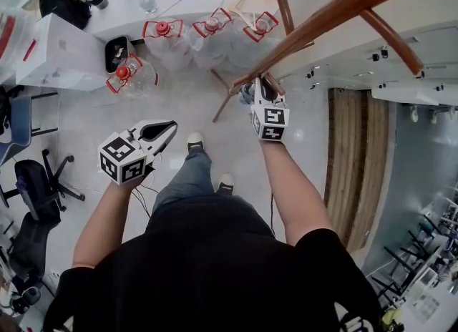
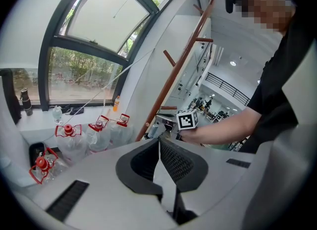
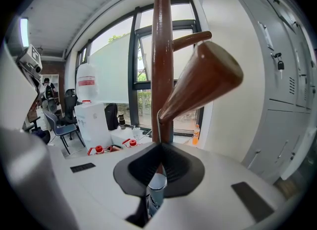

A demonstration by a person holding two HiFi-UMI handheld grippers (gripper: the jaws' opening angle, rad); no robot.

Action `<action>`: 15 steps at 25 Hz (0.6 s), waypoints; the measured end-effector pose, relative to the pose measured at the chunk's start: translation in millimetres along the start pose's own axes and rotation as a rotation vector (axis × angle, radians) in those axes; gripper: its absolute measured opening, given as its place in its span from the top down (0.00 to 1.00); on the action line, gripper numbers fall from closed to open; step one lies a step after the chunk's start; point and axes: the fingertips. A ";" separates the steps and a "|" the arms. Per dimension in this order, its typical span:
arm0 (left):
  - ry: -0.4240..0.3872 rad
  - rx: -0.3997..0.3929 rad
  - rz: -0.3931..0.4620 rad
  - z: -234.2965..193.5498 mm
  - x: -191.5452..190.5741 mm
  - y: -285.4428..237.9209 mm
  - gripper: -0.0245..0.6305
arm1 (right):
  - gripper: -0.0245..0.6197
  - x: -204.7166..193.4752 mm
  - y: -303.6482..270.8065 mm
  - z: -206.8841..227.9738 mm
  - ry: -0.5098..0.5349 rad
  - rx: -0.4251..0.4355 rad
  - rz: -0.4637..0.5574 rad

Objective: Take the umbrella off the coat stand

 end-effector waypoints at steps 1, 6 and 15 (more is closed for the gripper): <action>-0.001 0.000 0.000 0.6 0.2 -0.3 0.92 | 0.96 0.1 0.0 0.0 0.001 0.002 0.001; -0.013 0.008 0.014 3.3 1.6 -0.4 0.92 | 0.95 -0.6 2.1 2.5 -0.005 0.003 -0.001; -0.010 0.009 0.009 9.6 1.2 0.1 0.92 | 0.95 3.6 10.3 0.7 -0.003 0.023 -0.006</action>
Point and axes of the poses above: the fingertips, and each gripper's own axes: y backward along the fingers, z to its right, x out of its top, and after that the axes turned 7 degrees about z, right-handed
